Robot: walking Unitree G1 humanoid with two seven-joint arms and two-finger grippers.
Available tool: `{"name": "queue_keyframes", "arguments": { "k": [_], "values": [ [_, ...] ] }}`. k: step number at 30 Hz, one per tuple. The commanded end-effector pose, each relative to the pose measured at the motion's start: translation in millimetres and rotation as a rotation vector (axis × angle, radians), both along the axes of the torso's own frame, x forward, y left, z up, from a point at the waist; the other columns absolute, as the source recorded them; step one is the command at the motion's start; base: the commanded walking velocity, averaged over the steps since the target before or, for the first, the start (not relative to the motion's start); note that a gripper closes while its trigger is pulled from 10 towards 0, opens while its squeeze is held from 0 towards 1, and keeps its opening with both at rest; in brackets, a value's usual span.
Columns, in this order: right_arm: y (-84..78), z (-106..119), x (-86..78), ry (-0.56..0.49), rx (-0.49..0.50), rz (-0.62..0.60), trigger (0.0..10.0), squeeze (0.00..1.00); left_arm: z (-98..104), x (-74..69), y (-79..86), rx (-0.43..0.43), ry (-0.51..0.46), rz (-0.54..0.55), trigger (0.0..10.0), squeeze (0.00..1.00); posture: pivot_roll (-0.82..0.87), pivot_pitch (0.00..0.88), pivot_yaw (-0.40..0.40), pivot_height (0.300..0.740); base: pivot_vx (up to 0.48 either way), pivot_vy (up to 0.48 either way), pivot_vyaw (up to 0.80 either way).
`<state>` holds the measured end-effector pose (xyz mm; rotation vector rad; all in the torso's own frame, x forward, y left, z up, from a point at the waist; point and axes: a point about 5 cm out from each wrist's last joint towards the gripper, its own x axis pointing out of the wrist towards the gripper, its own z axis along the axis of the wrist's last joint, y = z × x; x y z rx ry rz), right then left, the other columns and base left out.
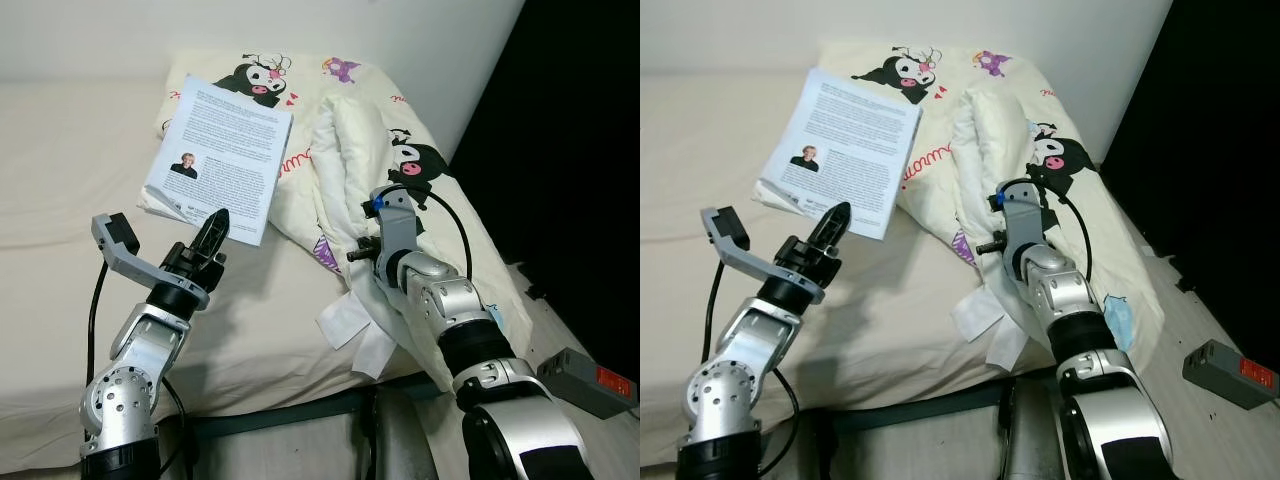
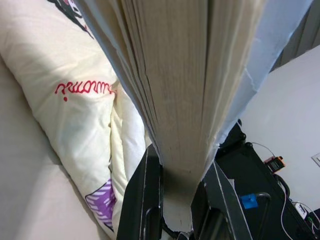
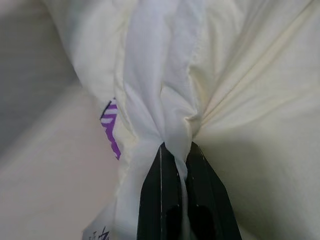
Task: Clean up the room
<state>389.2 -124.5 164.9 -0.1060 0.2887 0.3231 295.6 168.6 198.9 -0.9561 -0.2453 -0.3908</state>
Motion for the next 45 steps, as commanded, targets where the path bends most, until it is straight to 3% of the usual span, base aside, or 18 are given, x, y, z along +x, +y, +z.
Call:
{"name": "queue_keyframes", "arguments": {
  "k": [1, 9, 10, 11, 12, 13, 14, 15, 16, 20, 23, 24, 28, 33, 37, 39, 41, 45],
  "values": [
    [7.5, -2, -2.9, -0.028, 0.015, 0.046, 0.0, 0.0, 8, 1.1, -0.5, -0.001, -0.049, -0.001, 10.0, 0.0, -0.03, 0.099, -0.078, 0.342, 0.0, 0.0, 0.0],
    [36.3, 15, -10.0, -0.13, 0.083, 0.232, 0.0, 0.0, 15, 4.4, 3.3, -0.078, -0.061, 0.032, 10.0, 0.0, -0.04, 0.098, -0.073, 0.342, 0.0, 0.0, 0.0],
    [53.3, 14, -22.2, -0.132, 0.082, 0.404, 0.0, 0.0, 27, 9.0, 10.0, -0.116, -0.086, 0.079, 10.0, 0.0, -0.04, 0.093, -0.074, 0.342, 0.0, 0.0, 0.0],
    [53.3, 14, -22.2, -0.132, 0.082, 0.404, 0.0, 0.0, 27, 9.0, 10.0, -0.116, -0.086, 0.079, 10.0, 0.0, -0.04, 0.093, -0.074, 0.342, 0.0, 0.0, 0.0],
    [67.0, 11, -36.7, -0.114, 0.075, 0.568, 0.0, 0.0, 45, 13.0, 16.7, -0.137, -0.131, 0.122, 10.0, 0.0, -0.04, 0.092, -0.078, 0.342, 0.0, 0.0, 0.0],
    [67.0, 11, -36.7, -0.114, 0.075, 0.568, 0.0, 0.0, 45, 13.0, 16.7, -0.137, -0.131, 0.122, 10.0, 0.0, -0.04, 0.092, -0.078, 0.342, 0.0, 0.0, 0.0],
    [77.0, 7, -50.7, -0.092, 0.08, 0.708, 0.0, 0.0, 66, 14.8, 22.6, -0.142, -0.191, 0.154, 10.0, 0.0, -0.04, 0.09, -0.079, 0.342, 0.0, 0.0, 0.0],
    [77.0, 7, -50.7, -0.092, 0.08, 0.708, 0.0, 0.0, 66, 14.8, 22.6, -0.142, -0.191, 0.154, 10.0, 0.0, -0.04, 0.09, -0.079, 0.342, 0.0, 0.0, 0.0],
    [84.0, 5, -62.4, -0.075, 0.092, 0.816, 0.0, 0.0, 85, 14.8, 27.2, -0.136, -0.247, 0.176, 10.0, 0.0, -0.04, 0.085, -0.081, 0.342, 0.0, 0.0, 0.0],
    [95.7, 6, -87.1, -0.036, 0.145, 1.03, 0.0, 0.0, 117, 10.0, 31.3, -0.095, -0.355, 0.199, 10.0, 0.0, -0.04, 0.079, -0.081, 0.342, 0.0, 0.0, 0.0],
    [97.1, 6, -92.0, -0.025, 0.152, 1.07, 0.0, 0.0, 120, 9.2, 30.7, -0.084, -0.366, 0.199, 10.0, 0.0, -0.04, 0.079, -0.081, 0.342, 0.0, 0.0, 0.0],
    [96.6, 3, -104.0, 0.016, 0.148, 1.161, 0.0, 0.0, 122, 8.0, 27.9, -0.064, -0.375, 0.191, 10.0, 0.0, -0.04, 0.078, -0.081, 0.342, 0.0, 0.0, 0.0],
    [83.0, -9, -136.4, 0.183, 0.123, 1.374, 0.0, 0.0, 121, 7.6, 20.2, -0.029, -0.376, 0.17, 10.0, 0.0, -0.04, 0.075, -0.084, 0.342, 0.0, 0.0, 0.0],
    [49.4, -29, -152.2, 0.354, -0.003, 1.442, 0.0, 0.0, 114, 11.0, 15.9, -0.026, -0.353, 0.157, 10.0, 0.0, -0.04, 0.073, -0.083, 0.342, 0.0, 0.0, 0.0],
    [23.5, -40, -154.8, 0.44, -0.138, 1.404, 0.0, 0.0, 114, 12.8, 12.5, -0.024, -0.346, 0.148, 10.0, 0.0, -0.05, 0.075, -0.081, 0.342, 0.0, 0.0, 0.0],
    [-9.4, -48, -152.0, 0.519, -0.284, 1.306, 0.0, 0.0, 115, 14.2, 8.8, -0.02, -0.342, 0.139, 10.0, 0.0, -0.05, 0.077, -0.078, 0.342, 0.0, 0.0, 0.0],
    [-21.3, -48, -151.6, 0.544, -0.326, 1.269, 0.0, 0.0, 115, 14.3, 7.5, -0.019, -0.341, 0.136, 10.0, 0.0, -0.05, 0.077, -0.076, 0.342, 0.0, 0.0, 0.0],
    [-21.3, -48, -151.6, 0.544, -0.326, 1.269, 0.0, 0.0, 115, 14.3, 7.5, -0.019, -0.341, 0.136, 10.0, 0.0, -0.05, 0.077, -0.076, 0.342, 0.0, 0.0, 0.0]
  ]
}}
